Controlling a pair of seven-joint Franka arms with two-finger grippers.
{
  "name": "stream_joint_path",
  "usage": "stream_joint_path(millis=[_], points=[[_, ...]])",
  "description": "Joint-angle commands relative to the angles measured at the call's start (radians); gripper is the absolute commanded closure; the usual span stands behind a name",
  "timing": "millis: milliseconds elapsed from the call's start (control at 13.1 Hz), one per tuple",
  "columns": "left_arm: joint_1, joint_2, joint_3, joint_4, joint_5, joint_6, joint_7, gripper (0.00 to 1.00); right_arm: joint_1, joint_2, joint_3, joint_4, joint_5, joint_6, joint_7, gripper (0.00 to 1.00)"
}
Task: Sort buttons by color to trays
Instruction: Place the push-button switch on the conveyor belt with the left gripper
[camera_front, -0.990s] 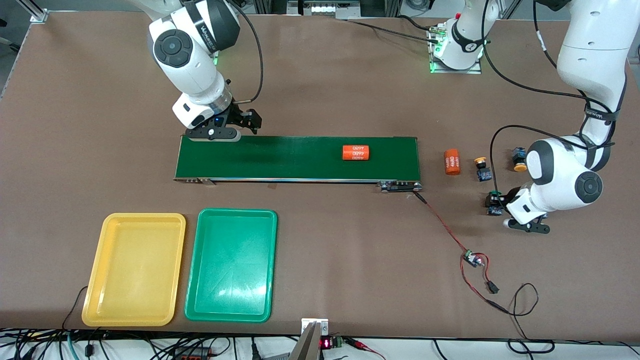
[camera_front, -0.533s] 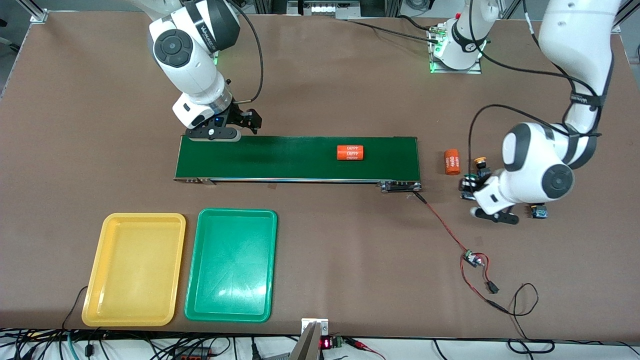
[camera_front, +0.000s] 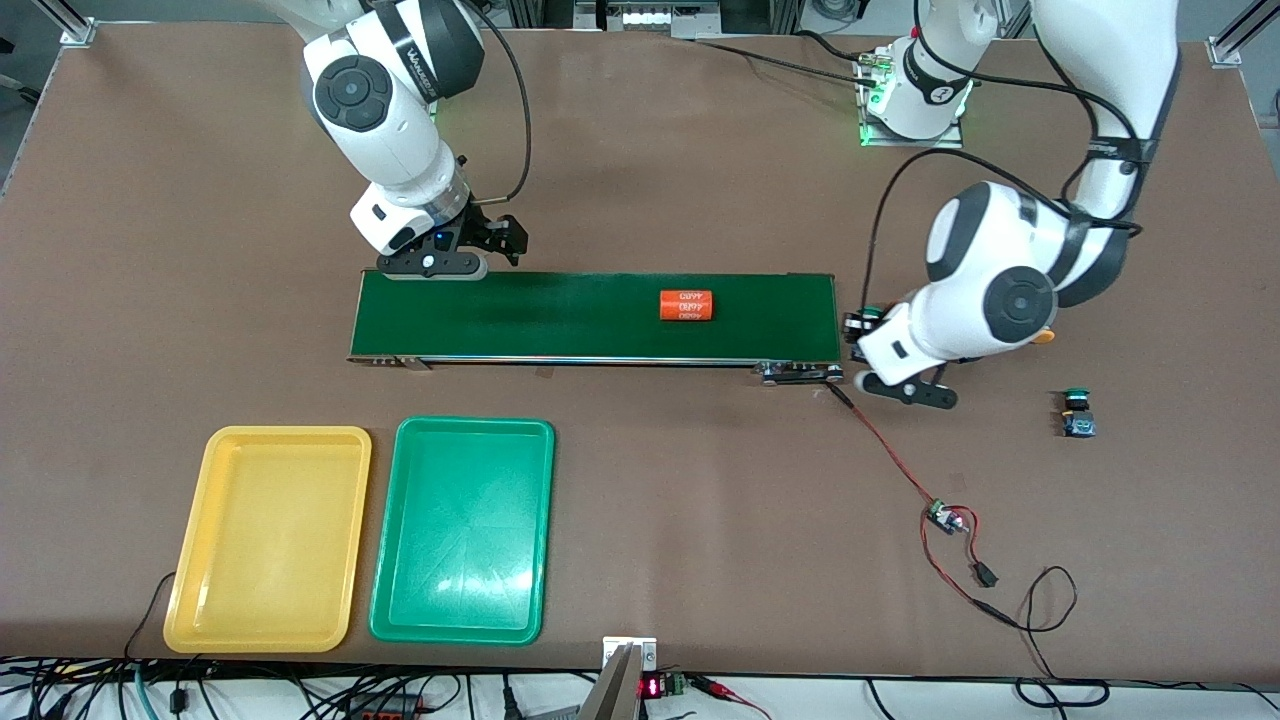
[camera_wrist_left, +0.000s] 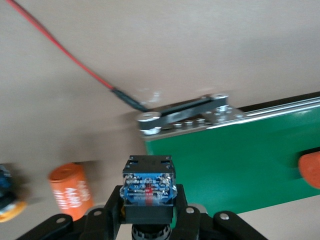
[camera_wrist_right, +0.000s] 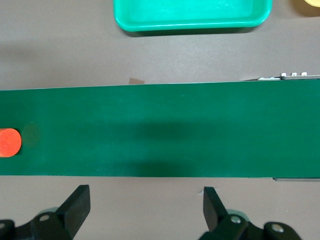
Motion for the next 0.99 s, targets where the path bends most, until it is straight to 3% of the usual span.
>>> stream_joint_path(millis=[0,228,609,685,761,837,913], points=[[-0.003,-0.002,-0.038,-0.095,-0.027,0.137,-0.038,1.00,0.015,0.007,-0.007,0.015,-0.010,-0.004,0.037,0.00],[-0.005,-0.001,-0.092,-0.203,-0.025,0.289,-0.107,1.00,0.018,0.009,-0.007,0.013,-0.024,0.000,0.040,0.00],[-0.040,0.002,-0.103,-0.214,-0.025,0.300,-0.190,0.99,0.020,0.018,-0.007,0.015,-0.030,0.023,0.040,0.00],[-0.042,0.004,-0.103,-0.214,-0.019,0.300,-0.188,0.94,0.027,0.018,-0.007,0.013,-0.030,0.029,0.041,0.00],[-0.042,0.013,-0.103,-0.203,-0.012,0.302,-0.185,0.62,0.029,0.023,-0.007,0.013,-0.030,0.040,0.040,0.00],[-0.042,0.022,-0.101,-0.197,-0.012,0.303,-0.185,0.03,0.031,0.026,-0.007,0.013,-0.030,0.045,0.041,0.00],[-0.038,0.018,-0.101,-0.196,-0.012,0.300,-0.179,0.00,0.032,0.029,-0.007,0.013,-0.030,0.048,0.046,0.00]])
